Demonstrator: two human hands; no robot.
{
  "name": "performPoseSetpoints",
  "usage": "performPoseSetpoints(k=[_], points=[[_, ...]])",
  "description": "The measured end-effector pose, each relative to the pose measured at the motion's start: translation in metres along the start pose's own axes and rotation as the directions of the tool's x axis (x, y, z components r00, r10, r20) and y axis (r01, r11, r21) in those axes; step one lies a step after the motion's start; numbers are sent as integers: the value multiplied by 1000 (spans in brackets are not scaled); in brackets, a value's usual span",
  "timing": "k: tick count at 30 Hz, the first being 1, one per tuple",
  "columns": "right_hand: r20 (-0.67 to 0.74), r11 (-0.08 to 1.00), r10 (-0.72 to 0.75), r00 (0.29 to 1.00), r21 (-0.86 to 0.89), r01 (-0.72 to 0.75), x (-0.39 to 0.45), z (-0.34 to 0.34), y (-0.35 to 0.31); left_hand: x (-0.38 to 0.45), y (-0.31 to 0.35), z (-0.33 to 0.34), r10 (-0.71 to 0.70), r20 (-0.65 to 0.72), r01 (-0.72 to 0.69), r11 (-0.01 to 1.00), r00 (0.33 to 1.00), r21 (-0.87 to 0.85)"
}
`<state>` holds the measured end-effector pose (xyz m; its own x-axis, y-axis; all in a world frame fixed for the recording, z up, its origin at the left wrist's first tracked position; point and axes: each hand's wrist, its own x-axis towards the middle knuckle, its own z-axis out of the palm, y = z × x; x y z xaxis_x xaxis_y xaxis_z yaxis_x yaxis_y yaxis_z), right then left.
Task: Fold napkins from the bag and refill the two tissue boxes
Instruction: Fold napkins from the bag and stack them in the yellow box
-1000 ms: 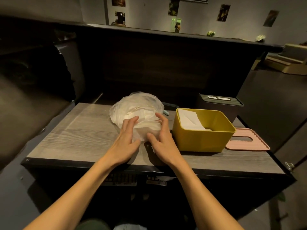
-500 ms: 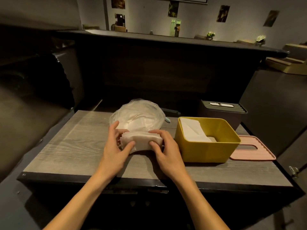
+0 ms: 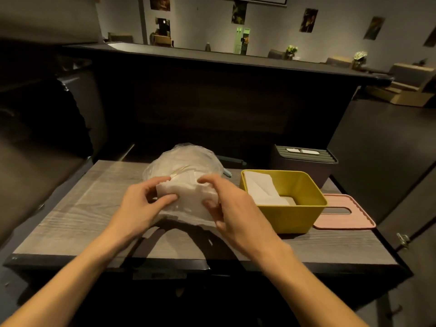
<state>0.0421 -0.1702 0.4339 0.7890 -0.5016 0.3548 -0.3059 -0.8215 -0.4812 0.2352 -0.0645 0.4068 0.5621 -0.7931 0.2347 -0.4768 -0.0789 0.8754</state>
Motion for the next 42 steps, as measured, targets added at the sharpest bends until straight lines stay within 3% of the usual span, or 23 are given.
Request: performPoseSetpoints(k=[6,13,17,21,24,28,30,32,35,39,42], points=[[-39,983,-19,999,-181,11,4,-65,18,44,52,22,167,143,-176,983,976,53],[-118,941,101,988,-311,-133,-18,-122,60,93,112,91,267,258,-293,953,929,70],[-143,954,264,954,-110,-281,-27,-128,70,115,137,114,250,383,-316,941,889,120],[-62,907,408,911,140,-397,-25,-109,73,135,153,121,67,551,-307,882,832,356],[-25,885,441,897,176,-431,-27,-97,74,134,147,123,-11,642,-369,811,767,454],[-25,919,392,920,67,-389,-33,-85,77,125,130,121,48,626,-458,724,779,515],[-66,929,357,932,-83,-362,-35,-81,79,119,121,125,100,604,-493,690,790,530],[-125,920,310,942,-209,-331,-38,-77,79,116,113,130,152,568,-500,687,809,527],[-194,954,151,969,-228,-194,-45,-77,73,113,109,127,229,526,-514,701,819,495],[-114,925,-30,993,-379,-16,-49,-73,64,104,117,115,432,519,-665,597,738,449],[-88,922,9,996,-384,-42,-49,-62,62,96,117,120,360,647,-728,479,672,490]])
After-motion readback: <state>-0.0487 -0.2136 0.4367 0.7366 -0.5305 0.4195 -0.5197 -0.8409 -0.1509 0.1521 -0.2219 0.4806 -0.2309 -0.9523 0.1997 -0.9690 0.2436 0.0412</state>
